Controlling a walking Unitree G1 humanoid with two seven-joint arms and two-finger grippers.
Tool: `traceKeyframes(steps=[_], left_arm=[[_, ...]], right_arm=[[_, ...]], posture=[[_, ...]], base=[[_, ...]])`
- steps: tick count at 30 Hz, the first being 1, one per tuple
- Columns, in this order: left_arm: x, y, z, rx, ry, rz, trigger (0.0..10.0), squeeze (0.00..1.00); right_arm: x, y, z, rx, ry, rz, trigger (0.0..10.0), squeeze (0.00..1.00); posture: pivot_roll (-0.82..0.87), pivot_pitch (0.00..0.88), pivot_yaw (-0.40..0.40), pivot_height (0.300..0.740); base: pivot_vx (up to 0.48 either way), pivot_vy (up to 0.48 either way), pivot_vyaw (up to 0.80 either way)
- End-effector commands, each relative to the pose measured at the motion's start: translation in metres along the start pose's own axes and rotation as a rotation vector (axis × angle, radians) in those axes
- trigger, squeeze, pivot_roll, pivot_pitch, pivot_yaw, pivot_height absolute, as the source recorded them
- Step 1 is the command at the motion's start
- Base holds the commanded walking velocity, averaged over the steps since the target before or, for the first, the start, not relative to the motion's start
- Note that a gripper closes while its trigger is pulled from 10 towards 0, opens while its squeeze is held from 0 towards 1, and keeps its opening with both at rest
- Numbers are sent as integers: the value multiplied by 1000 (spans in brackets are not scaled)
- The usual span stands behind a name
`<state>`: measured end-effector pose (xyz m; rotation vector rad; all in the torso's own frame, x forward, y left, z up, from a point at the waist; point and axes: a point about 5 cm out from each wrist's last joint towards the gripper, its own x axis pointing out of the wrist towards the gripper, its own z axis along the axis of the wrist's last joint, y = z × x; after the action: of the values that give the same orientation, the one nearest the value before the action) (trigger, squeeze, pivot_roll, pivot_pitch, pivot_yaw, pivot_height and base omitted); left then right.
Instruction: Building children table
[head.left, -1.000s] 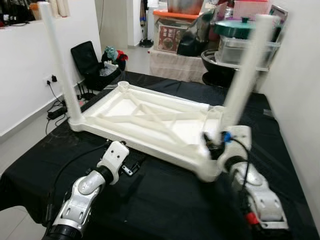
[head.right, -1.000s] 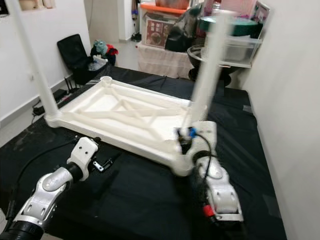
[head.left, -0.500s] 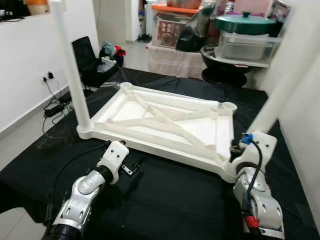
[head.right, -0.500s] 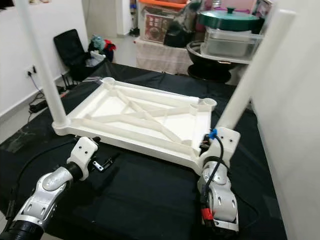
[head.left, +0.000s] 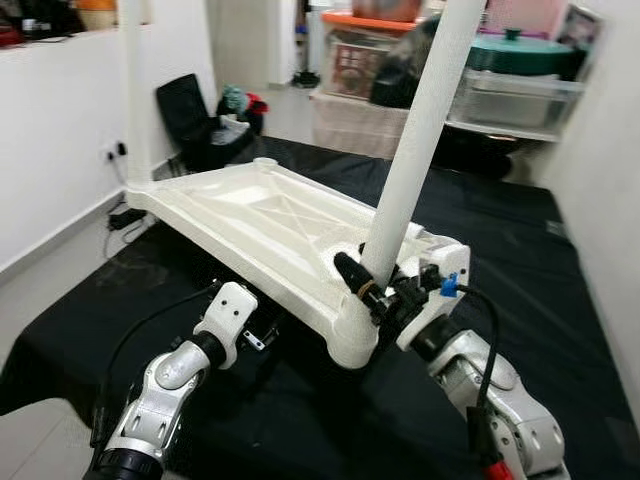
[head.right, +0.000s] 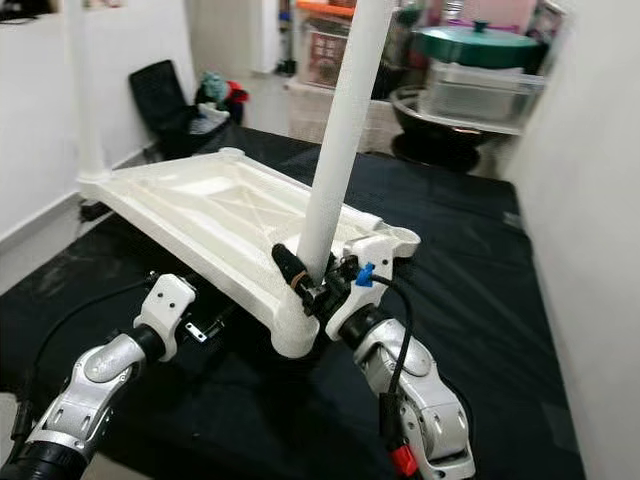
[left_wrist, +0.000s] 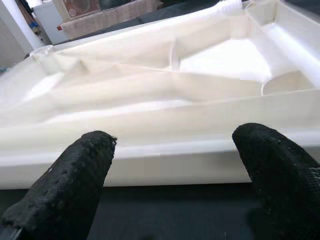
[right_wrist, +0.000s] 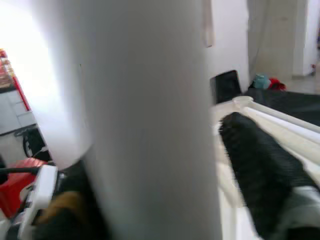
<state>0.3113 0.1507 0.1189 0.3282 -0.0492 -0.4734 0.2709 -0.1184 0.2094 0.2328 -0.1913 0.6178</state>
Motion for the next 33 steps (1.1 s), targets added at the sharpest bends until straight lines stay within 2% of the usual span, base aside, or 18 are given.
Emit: traceKeyframes(steps=[1, 2, 3, 4, 5, 6, 11, 16, 17, 18, 19, 20, 21, 22, 25, 26, 28, 33], left_arm=[[-1, -3, -1, -3, 2, -10, 10000, 0], [-1, -3, -1, -2, 3, -12, 10000, 0], [-1, -3, -1, -2, 3, -12, 10000, 0], [-1, -3, -1, -1, 3, -14, 10000, 0], [-1, -3, -1, -1, 3, -14, 10000, 0], [-1, -3, -1, 0, 2, -16, 10000, 0], [0, -4, 0, 1, -1, -21, 10000, 0], [1, -4, 0, 3, -2, -25, 10000, 0], [1, -3, 0, 3, -2, -25, 10000, 0], [1, -3, 0, 3, -2, -25, 10000, 0], [1, -3, 1, 3, -3, -24, 10000, 0], [1, -3, 1, 3, -3, -24, 10000, 0], [1, -3, 1, 3, -4, -23, 10000, 0], [1, -3, 1, 3, -4, -23, 10000, 0], [1, -3, 1, 4, -5, -19, 10000, 0], [1, -3, 1, 4, -5, -19, 10000, 0], [0, -2, 1, 4, -5, -17, 10000, 0], [0, -4, 1, 3, -5, -21, 10000, 0]], right_arm=[[-5, -1, 1, -34, 0, 20, 10000, 1000], [-8, 5, -2, -53, 20, 79, 10000, 961], [-8, 5, -2, -53, 20, 79, 10000, 961], [-11, 8, -5, -64, 33, 118, 10000, 157], [-11, 8, -5, -64, 33, 118, 10000, 157], [-12, 8, -8, -75, 46, 126, 10000, 0], [-15, 8, -10, -86, 61, 140, 10000, 0], [-18, 15, -9, -66, 51, 209, 10000, 0], [-18, 16, -9, -63, 50, 215, 7647, 0], [-18, 16, -9, -63, 50, 215, 7647, 0], [-18, 17, -10, -60, 49, 220, 6078, 0], [-18, 17, -10, -60, 49, 220, 6078, 0], [-14, 13, -11, -50, 38, 190, 0, 0], [-14, 13, -11, -50, 38, 190, 0, 0], [-7, -9, -21, -93, 97, 8, 0, 0], [-7, -9, -21, -93, 97, 8, 0, 0], [-8, -20, -25, -96, 134, -108, 0, 0], [-13, -29, -29, -101, 174, -212, 0, 0]], posture=[[50, 0, -91, 740], [49, 0, -88, 740], [49, 0, -88, 740], [48, 0, -86, 740], [48, 0, -86, 740], [47, 0, -85, 740], [46, 0, -81, 740], [48, 0, -83, 740], [48, 0, -83, 740], [48, 0, -83, 740], [51, 0, -86, 740], [51, 0, -86, 740], [51, 0, -86, 740], [51, 0, -86, 740], [55, 0, -90, 740], [55, 0, -90, 740], [52, 0, -89, 740], [44, 0, -84, 740]], base=[[0, 0, 0], [0, 0, 0], [0, 0, 0], [0, 0, 0], [0, 0, 0], [0, 0, 0], [0, 0, 0], [0, 0, 0], [0, 0, 0], [0, 0, 0], [0, 0, 0], [0, 0, 0], [0, 0, 0], [0, 0, 0], [0, 0, 0], [0, 0, 0], [0, 0, 0], [0, 0, 0]])
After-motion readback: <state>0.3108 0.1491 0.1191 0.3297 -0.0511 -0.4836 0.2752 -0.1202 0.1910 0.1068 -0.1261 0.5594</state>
